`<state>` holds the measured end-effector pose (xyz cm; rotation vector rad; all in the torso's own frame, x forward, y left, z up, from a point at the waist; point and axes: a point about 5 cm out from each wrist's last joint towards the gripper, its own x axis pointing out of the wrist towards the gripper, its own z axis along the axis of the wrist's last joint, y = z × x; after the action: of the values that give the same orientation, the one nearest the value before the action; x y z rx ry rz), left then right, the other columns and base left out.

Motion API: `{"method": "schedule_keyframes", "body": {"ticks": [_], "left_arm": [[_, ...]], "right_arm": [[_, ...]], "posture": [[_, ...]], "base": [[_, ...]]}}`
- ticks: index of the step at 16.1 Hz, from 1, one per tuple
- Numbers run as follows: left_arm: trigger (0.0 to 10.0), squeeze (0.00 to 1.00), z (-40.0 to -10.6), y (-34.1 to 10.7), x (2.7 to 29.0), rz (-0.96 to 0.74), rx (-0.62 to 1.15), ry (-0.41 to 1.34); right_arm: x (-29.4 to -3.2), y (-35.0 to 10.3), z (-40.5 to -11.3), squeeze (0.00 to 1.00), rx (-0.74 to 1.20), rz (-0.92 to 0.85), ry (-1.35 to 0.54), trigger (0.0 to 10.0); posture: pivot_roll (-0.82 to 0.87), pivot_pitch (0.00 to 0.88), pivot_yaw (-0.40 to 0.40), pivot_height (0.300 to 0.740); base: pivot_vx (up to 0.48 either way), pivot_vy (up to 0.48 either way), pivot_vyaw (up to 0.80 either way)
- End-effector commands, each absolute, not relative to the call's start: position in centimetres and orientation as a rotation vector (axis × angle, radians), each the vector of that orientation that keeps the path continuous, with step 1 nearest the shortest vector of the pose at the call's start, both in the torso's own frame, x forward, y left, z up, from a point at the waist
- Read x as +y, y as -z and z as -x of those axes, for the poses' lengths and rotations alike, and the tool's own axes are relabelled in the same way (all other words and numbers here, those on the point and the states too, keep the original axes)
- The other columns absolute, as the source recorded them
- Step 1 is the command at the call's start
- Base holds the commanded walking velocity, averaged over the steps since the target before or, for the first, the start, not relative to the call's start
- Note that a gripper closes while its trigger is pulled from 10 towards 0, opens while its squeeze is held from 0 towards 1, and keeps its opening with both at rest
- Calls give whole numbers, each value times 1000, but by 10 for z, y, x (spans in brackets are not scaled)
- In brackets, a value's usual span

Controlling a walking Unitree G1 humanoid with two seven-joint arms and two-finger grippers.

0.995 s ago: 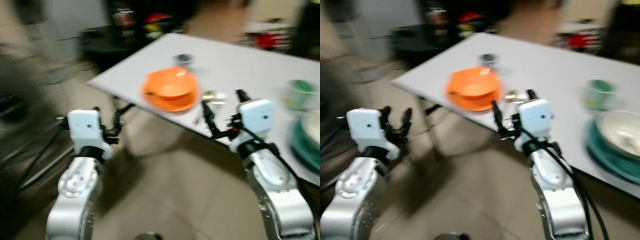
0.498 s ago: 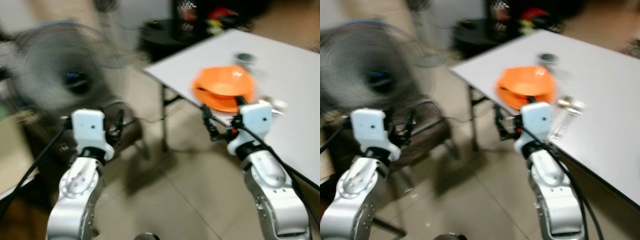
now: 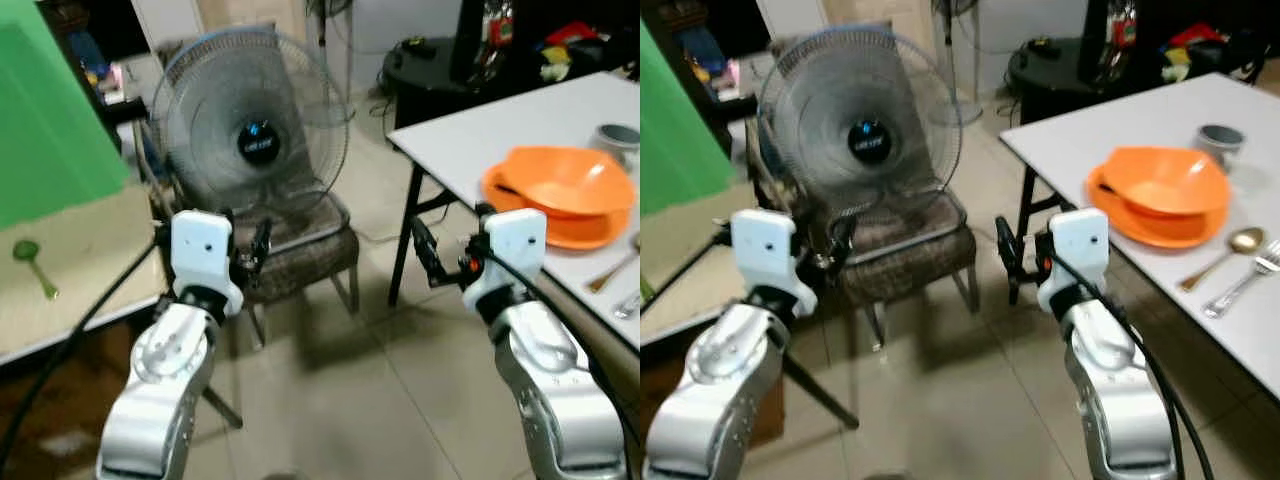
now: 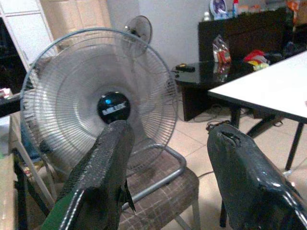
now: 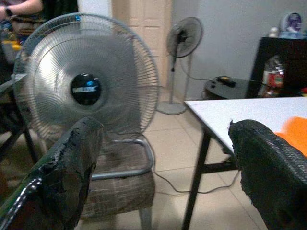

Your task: Setting the table

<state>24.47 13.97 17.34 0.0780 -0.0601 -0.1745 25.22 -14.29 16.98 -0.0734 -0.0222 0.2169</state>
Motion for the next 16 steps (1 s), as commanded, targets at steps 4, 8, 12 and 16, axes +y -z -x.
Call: {"method": "schedule_keyframes", "body": {"ticks": [4, 8, 12, 16], "left_arm": [[10000, 0, -243, -165, 153, -90, -23, 130], [10000, 0, -247, -165, 148, -62, -31, 134], [10000, 0, -253, -173, 149, -88, -60, 140], [10000, 0, -249, -169, 153, -75, -50, 121]], "right_arm": [[-133, -170, -251, 1000, -27, 51, -289, 10000], [-143, -171, -248, 1000, -22, 62, -238, 10000], [-139, -171, -254, 1000, -16, 58, -272, 10000], [-134, -168, -255, 1000, -11, 69, -304, 10000]], "posture": [[56, 0, 105, 740], [32, 0, 123, 740], [69, 0, 116, 740], [61, 0, 98, 740]], "base": [[0, 0, 800], [0, 0, 800], [0, 0, 800], [0, 0, 800]]}}
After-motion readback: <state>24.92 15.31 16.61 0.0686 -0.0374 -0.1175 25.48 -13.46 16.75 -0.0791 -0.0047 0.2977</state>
